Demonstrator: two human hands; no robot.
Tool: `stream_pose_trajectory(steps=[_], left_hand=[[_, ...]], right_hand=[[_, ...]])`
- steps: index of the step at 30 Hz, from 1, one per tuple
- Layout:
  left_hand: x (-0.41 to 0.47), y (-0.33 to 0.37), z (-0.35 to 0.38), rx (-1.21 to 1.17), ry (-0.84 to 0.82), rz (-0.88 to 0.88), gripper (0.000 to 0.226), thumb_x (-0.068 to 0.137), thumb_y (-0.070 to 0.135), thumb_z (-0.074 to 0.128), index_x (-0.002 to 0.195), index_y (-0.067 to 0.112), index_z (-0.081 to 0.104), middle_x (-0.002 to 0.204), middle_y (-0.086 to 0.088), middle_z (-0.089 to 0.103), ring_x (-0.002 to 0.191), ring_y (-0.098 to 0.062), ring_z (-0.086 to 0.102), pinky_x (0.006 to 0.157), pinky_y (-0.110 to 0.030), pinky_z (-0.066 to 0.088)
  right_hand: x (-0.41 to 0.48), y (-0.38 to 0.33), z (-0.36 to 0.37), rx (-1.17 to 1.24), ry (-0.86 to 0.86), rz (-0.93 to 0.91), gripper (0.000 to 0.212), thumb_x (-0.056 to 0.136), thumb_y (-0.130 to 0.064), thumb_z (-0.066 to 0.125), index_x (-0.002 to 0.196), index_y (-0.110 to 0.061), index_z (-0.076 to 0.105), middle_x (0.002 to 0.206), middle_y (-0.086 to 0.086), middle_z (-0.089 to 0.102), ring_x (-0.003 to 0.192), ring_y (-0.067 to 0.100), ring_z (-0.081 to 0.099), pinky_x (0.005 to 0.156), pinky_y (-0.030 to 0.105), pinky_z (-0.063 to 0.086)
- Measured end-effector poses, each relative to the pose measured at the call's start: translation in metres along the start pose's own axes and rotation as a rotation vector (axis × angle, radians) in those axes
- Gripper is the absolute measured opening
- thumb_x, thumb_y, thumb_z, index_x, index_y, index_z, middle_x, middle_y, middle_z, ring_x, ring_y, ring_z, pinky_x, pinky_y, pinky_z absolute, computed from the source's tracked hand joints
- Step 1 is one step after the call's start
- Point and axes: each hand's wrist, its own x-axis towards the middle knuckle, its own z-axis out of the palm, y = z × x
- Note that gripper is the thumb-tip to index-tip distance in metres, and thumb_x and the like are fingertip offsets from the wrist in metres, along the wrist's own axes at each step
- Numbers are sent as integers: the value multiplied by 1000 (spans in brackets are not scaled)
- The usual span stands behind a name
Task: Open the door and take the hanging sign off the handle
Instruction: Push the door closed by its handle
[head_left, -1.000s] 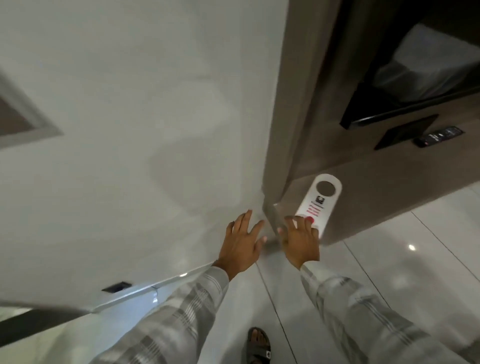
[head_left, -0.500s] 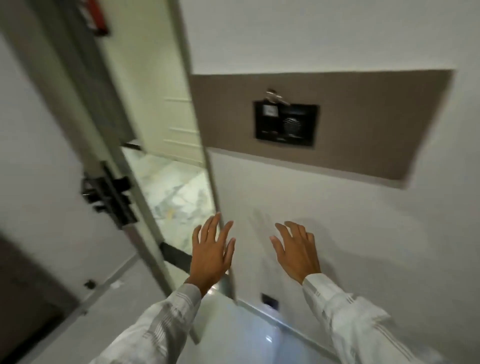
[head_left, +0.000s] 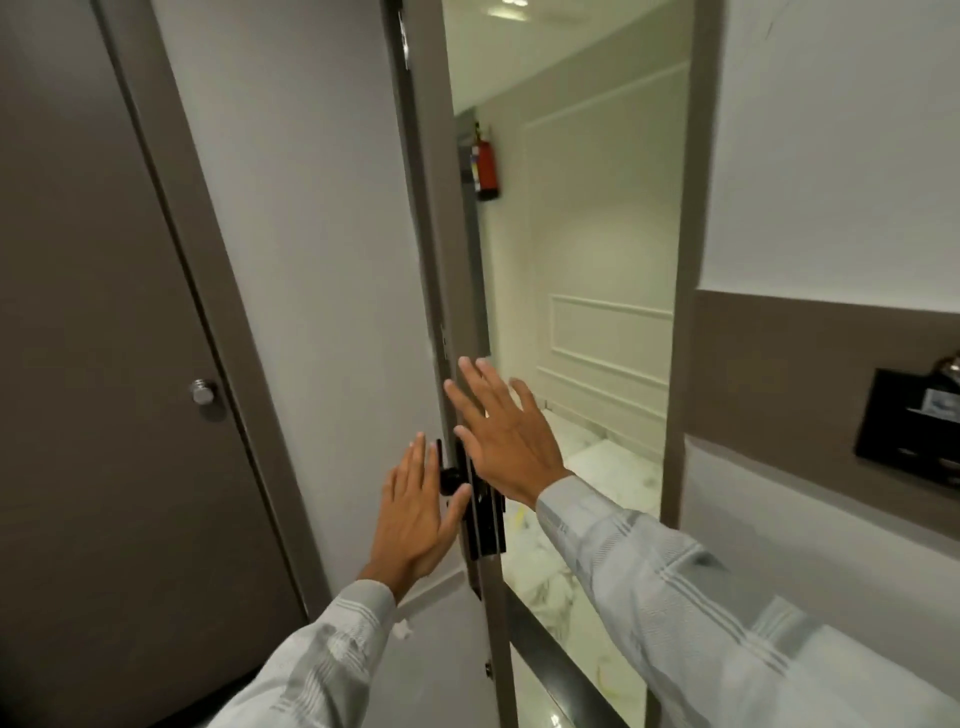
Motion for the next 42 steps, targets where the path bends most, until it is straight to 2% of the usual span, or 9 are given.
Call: stream_pose_trajectory(steps=[4, 7, 13, 18, 23, 27, 32, 35, 42], left_hand=[[18, 13, 23, -102, -16, 76, 78, 96, 66, 24, 152, 29, -17, 160, 9, -22, 149, -6, -18, 122, -37, -4], [26, 21, 42, -162, 63, 72, 81, 94, 69, 26, 151, 33, -18, 160, 13, -21, 147, 0, -18, 120, -33, -5], [40, 35, 63, -136, 83, 167, 83, 93, 70, 26, 155, 26, -7, 165, 7, -7, 151, -5, -7, 123, -36, 0], [69, 48, 83, -156, 123, 346, 75, 96, 59, 35, 156, 21, 11, 165, 8, 11, 152, -13, 9, 123, -39, 10], [106, 57, 120, -214, -9, 451, 79, 96, 60, 38, 156, 22, 5, 166, 5, 4, 152, -12, 5, 124, -35, 6], [135, 53, 151, -208, -157, 452, 81, 95, 67, 29, 156, 23, -1, 165, 8, -8, 151, -5, -6, 125, -36, 5], [173, 65, 179, -205, -264, 539, 83, 93, 71, 18, 155, 21, -3, 162, 8, -11, 150, -5, -13, 123, -35, -6], [193, 78, 189, -223, -296, 596, 82, 93, 70, 19, 155, 21, -5, 161, 8, -14, 149, -6, -15, 122, -34, -8], [217, 85, 213, -222, -263, 641, 83, 92, 72, 11, 154, 21, -6, 162, 6, -14, 148, -6, -19, 122, -39, -11]], right_hand=[[27, 13, 9, -131, 5, -112, 52, 103, -43, 36, 148, -17, 40, 168, 3, -1, 154, 21, -5, 122, 56, 13], [27, 34, 20, -154, 76, -181, 44, 103, -42, 41, 138, -18, 47, 168, 4, 3, 154, 21, -2, 122, 56, 14], [21, 72, 31, -132, 239, -199, 35, 101, -38, 44, 126, -17, 55, 166, 5, 16, 154, 22, 8, 120, 55, 22], [6, 123, 32, -197, 318, -159, 51, 101, -41, 47, 146, -19, 45, 164, 5, 24, 153, 23, 15, 121, 53, 22], [-14, 163, 25, -359, 228, 14, 58, 102, -37, 43, 155, -16, 29, 166, 6, 11, 154, 23, 9, 124, 50, 14], [-19, 185, 13, -598, 100, 167, 61, 104, -35, 39, 158, -15, 18, 167, 10, 5, 154, 23, 1, 124, 49, 0], [-5, 202, 3, -873, -63, 297, 58, 105, -36, 33, 155, -10, 21, 165, 15, 8, 152, 26, -6, 118, 48, -23], [-1, 208, 3, -942, -126, 364, 58, 106, -39, 24, 156, -10, 16, 166, 16, 5, 154, 27, -4, 116, 46, -22], [5, 216, 5, -1035, -195, 383, 58, 106, -41, 26, 155, -9, 23, 164, 18, 14, 153, 29, 5, 118, 47, -13]])
